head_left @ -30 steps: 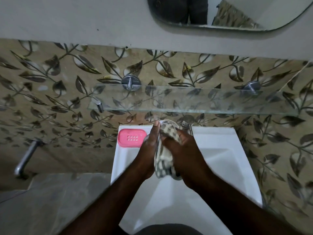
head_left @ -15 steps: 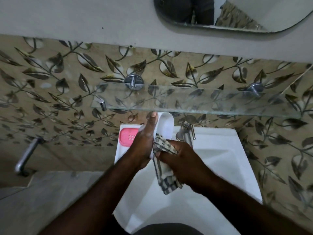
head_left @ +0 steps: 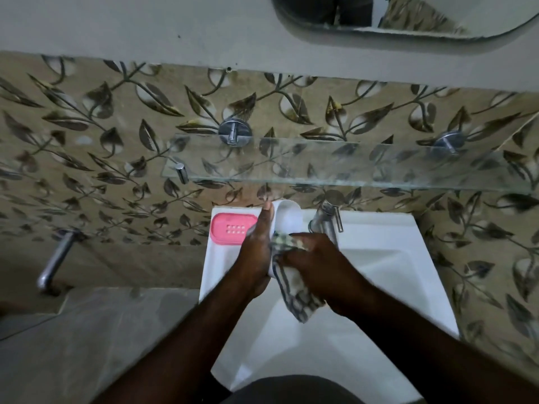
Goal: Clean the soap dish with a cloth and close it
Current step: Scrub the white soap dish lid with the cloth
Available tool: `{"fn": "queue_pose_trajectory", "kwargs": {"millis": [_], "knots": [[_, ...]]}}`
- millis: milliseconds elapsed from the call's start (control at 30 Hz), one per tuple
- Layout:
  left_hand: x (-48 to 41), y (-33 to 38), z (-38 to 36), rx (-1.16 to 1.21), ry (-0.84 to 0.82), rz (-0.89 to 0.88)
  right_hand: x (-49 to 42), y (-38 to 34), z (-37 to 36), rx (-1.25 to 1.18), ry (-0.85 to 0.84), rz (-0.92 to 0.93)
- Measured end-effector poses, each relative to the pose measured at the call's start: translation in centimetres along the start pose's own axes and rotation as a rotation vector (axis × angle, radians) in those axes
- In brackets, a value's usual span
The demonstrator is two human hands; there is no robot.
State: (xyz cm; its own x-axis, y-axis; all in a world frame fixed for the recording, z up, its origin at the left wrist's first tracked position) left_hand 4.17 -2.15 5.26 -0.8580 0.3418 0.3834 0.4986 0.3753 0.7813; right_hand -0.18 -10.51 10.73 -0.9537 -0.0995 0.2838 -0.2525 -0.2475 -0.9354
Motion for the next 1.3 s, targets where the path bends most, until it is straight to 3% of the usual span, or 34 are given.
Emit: {"fn": "queue_pose_trajectory", "kwargs": {"millis": [67, 133, 233, 300, 400, 467, 533, 567, 600, 667, 700, 733, 800, 867, 933, 1167, 1233, 1300], "knots": [[0.1, -0.5, -0.9, 0.01, -0.081, -0.02, -0.1, -1.4, 0.8, -0.303, 0.131, 0.028], [0.0, 0.2, -1.5, 0.038, -0.107, -0.048, -0.1, -2.5, 1.0, -0.312, 0.19, 0.105], [-0.3, 1.8, -0.7, 0.089, -0.011, -0.039, 0.5, -1.3, -0.1, 0.149, 0.121, 0.203], [-0.8, 1.7, 0.7, -0.003, 0.072, -0.025, 1.5, 0.5, -0.8, 0.41, 0.019, 0.295], [-0.9, -0.1, 1.0, -0.101, 0.034, 0.087, 2.1, 1.5, -0.6, 0.985, -0.071, 0.593], [-1.0, -0.8, 0.5, -0.082, 0.003, 0.136, 1.1, 2.4, 0.3, 1.182, -0.101, 0.625], [-1.5, -0.9, 0.4, -0.094, -0.002, 0.142, 0.5, 2.1, 0.5, 1.129, -0.033, 0.551], [-1.8, -0.9, 0.4, -0.114, -0.002, 0.127, 0.4, 1.8, 0.5, 0.969, 0.01, 0.465], [-1.8, -0.6, 0.4, -0.138, 0.006, 0.099, 0.4, 1.5, 0.6, 0.678, 0.06, 0.329], [-1.7, -0.4, 0.6, -0.155, 0.034, 0.063, 0.8, 3.1, -1.1, -0.005, -0.006, -0.009], [-1.8, -0.6, 1.1, -0.143, 0.043, 0.059, 1.2, 3.6, -1.7, -0.153, -0.006, -0.068], [-1.8, -0.8, 1.4, -0.129, 0.048, 0.065, 1.4, 4.0, -2.0, -0.176, -0.015, -0.087], [-1.8, -1.4, 1.8, -0.128, 0.06, 0.093, 1.4, 4.6, -2.2, -0.004, -0.027, 0.0], [-1.8, -2.6, 2.5, -0.106, 0.103, 0.148, 1.5, 4.4, -1.6, 0.551, -0.008, 0.216], [-1.7, -3.3, 2.5, -0.064, 0.145, 0.205, 1.2, 5.8, -1.6, 0.893, -0.079, 0.32], [-1.7, -2.5, 1.8, 0.074, -0.005, 0.376, 0.1, 3.2, -1.6, 0.808, -0.105, 0.451], [-1.6, -2.7, 1.7, 0.127, -0.036, 0.366, -0.1, 3.0, -1.2, 0.761, -0.086, 0.424], [-1.7, -2.7, 1.9, 0.182, -0.08, 0.305, -0.3, 3.3, -0.3, 0.558, -0.064, 0.268]]}}
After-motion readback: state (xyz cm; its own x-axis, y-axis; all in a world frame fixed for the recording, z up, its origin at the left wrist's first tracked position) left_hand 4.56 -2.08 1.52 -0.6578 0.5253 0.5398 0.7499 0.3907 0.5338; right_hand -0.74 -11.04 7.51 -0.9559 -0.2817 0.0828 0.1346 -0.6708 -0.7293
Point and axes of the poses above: each hand's wrist, its own x-axis away from the middle knuckle, its own z-axis out of the back of the hand, y = z × x, the point moved 7 cm from there along -x, towards the middle knuckle, and after that the axes turned 5 degrees about -y, right-handed, at the moved point
